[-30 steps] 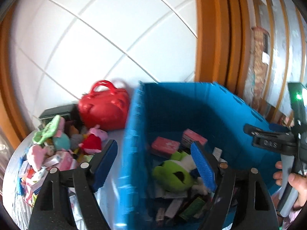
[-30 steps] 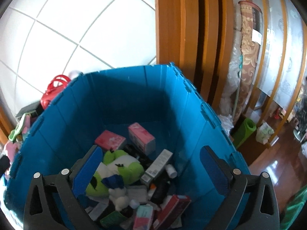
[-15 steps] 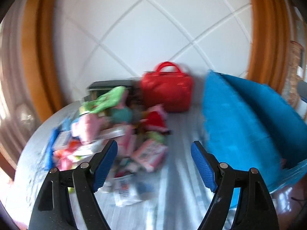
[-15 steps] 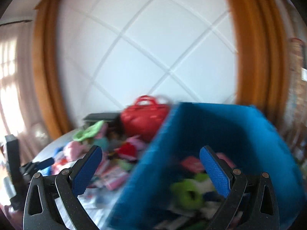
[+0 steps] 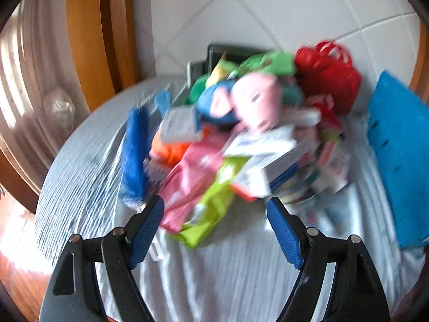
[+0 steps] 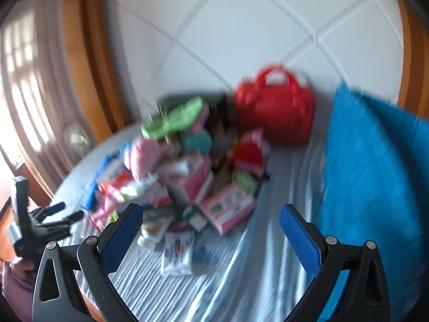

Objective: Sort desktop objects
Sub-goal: 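Move both tools back to the pile on the bed, then reach the left tool to the pink wipes pack while the right tool reaches the white wipes packet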

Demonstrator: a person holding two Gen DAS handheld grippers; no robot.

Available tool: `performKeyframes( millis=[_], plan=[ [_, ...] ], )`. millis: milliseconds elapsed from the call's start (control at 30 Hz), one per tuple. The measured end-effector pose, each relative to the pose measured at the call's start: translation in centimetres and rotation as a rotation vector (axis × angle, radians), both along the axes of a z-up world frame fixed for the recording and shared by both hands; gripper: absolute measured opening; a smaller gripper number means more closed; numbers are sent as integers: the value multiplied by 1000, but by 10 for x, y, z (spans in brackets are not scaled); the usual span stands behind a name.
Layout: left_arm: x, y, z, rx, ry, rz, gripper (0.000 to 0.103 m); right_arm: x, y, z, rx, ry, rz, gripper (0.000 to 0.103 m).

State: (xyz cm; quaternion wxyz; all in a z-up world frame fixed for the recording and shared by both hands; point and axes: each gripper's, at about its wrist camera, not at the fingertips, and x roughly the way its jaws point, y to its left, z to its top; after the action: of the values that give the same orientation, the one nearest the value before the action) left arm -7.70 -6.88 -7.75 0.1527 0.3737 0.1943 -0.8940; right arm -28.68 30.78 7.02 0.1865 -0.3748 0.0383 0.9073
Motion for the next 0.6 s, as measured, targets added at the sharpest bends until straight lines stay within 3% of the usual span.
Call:
performKeyframes(
  millis=[200, 300, 433, 533, 600],
  plan=[
    [-28, -23, -56, 47, -91, -101, 79, -17, 11, -78, -94, -165, -133, 103],
    [-53, -20, -76, 19, -136, -160, 79, -17, 16, -105, -130, -214, -193, 103],
    [-82, -20, -107, -62, -228, -101, 79, -17, 20, -131, -149, -268, -249, 103],
    [-88, -24, -121, -24, -212, -61, 79, -21, 20, -151, -163, -306, -275, 103],
    [-93, -21, -127, -59, -207, -62, 85, -27, 18, -163, -166, -327, -278, 103]
  ],
)
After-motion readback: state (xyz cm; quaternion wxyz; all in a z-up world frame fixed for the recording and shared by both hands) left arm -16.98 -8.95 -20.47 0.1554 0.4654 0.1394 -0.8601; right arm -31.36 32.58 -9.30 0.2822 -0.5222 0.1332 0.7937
